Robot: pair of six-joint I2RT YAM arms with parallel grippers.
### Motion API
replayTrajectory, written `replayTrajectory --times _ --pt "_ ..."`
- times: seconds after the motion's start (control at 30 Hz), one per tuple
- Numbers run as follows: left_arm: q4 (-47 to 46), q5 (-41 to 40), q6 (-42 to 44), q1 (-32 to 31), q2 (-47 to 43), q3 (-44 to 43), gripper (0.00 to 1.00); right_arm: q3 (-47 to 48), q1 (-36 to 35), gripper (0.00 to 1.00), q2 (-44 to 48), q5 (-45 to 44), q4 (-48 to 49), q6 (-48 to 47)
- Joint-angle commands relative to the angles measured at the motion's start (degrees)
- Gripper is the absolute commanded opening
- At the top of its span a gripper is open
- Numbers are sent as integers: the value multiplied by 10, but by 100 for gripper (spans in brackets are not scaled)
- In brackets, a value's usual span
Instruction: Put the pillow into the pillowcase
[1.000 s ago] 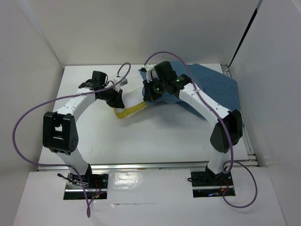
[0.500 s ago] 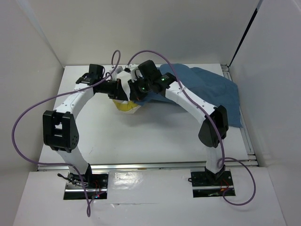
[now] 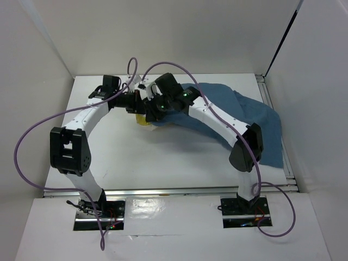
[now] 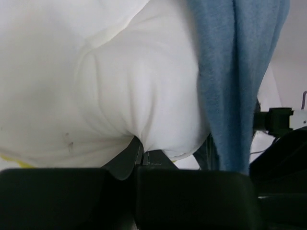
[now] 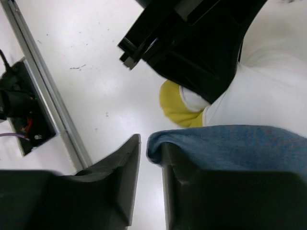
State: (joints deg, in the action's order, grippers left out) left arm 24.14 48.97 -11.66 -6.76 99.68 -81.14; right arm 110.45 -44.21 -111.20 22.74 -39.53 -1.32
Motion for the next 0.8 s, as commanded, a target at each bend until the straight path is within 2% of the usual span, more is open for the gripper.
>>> replayTrajectory --times 0.0,0.03,0.13,0.23,0.37,0.5,0.6,0.63,0.67,0.77 --pt "-1 42 45 -8 -30 27 0 -25 -42 33 88 21 39 -3" --pt "13 32 61 -8 -36 35 0 -44 -42 48 98 7 39 -3" --pt "65 14 120 6 -62 75 0 -60 -36 63 134 -77 39 -3" --pt "103 -13 178 17 -95 114 0 -71 -20 67 158 -161 39 3" --pt "149 -52 272 17 -141 161 0 -76 23 70 171 -217 77 20" --pt "193 -91 363 17 -197 208 0 -51 58 71 138 -199 82 34" --pt "228 -112 455 17 -255 244 0 11 101 71 78 -160 37 58" --pt "228 -124 465 17 -272 254 6 27 109 70 61 -147 27 63" --pt "228 -142 475 17 -288 273 21 63 116 70 26 -123 19 63" --pt "220 -177 496 17 -342 291 45 144 128 69 -50 -92 -6 74"
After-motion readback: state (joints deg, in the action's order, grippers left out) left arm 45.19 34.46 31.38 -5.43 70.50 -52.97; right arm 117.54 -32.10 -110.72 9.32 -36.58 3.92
